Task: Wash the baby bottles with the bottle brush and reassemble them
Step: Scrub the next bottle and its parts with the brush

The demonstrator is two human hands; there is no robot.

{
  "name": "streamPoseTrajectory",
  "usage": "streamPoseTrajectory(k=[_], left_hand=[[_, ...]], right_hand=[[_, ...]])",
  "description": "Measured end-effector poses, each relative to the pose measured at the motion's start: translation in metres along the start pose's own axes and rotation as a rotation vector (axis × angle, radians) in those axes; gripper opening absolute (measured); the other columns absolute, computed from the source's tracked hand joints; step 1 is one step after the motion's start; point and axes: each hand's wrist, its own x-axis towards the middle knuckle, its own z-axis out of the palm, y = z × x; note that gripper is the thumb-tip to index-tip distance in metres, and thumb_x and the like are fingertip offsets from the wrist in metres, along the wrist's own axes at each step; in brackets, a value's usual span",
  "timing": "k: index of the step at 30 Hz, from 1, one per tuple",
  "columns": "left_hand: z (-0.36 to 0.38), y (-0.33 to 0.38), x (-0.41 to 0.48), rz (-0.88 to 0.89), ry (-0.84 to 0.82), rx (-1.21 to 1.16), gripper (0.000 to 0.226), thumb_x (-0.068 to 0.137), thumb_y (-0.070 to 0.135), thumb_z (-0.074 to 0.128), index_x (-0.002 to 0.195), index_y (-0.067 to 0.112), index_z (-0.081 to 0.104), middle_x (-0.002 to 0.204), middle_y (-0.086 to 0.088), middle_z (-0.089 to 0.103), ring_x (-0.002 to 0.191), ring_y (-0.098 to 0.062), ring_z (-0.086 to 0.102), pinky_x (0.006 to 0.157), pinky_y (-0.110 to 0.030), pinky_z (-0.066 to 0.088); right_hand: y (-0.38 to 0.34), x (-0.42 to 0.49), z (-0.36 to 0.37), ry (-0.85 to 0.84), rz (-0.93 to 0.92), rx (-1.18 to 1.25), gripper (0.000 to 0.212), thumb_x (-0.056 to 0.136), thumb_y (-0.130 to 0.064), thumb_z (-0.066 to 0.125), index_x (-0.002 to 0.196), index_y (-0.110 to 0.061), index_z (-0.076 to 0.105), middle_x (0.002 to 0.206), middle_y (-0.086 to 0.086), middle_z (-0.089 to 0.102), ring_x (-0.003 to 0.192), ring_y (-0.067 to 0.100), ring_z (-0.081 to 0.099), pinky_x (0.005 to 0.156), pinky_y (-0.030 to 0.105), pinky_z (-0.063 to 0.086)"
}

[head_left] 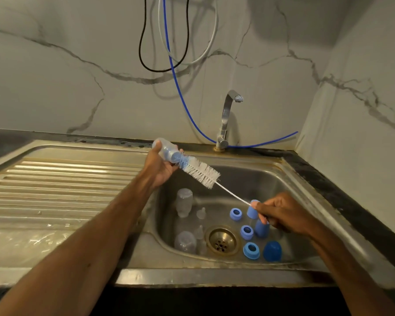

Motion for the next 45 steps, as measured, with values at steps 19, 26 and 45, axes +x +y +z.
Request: streamPoseTrajectory(k=[19, 26, 45], left_hand=[[0.005, -0.018, 0.003, 0.121, 0.064, -0.066, 0.058, 0.106, 0.044, 0.047, 0.145, 0.001, 0.045, 0.123, -0.018, 0.066, 0.106, -0.029, 0.068, 0.075, -0.036, 0.061], [0.012, -0.020, 0.001, 0.208, 0.137, 0.059, 0.025, 0.100, 0.034, 0.064, 0.111, 0.012, 0.059, 0.117, -0.015, 0.065, 0.100, -0.025, 0.068, 0.076, -0.033, 0.057], [0.014, -0.018, -0.004, 0.309, 0.097, 0.181, 0.023, 0.099, 0.033, 0.062, 0.115, 0.016, 0.057, 0.115, -0.009, 0.068, 0.106, -0.025, 0.071, 0.082, -0.034, 0.063]], right_hand=[[-0.023, -0.009, 0.000, -0.204, 0.134, 0.320, 0.050, 0.091, -0.049, 0.051, 0.054, -0.015, 0.054, 0.048, 0.003, 0.023, 0.039, 0.011, 0.016, 0.042, 0.026, 0.010], [-0.017, -0.008, 0.005, 0.096, 0.048, 0.128, 0.030, 0.097, -0.029, 0.065, 0.085, -0.002, 0.074, 0.054, 0.001, 0.055, 0.045, 0.009, 0.043, 0.045, 0.017, 0.037], [-0.020, -0.012, -0.003, 0.062, 0.261, 0.263, 0.041, 0.107, -0.040, 0.043, 0.083, -0.010, 0.058, 0.055, 0.000, 0.033, 0.047, 0.009, 0.024, 0.042, 0.021, 0.018]])
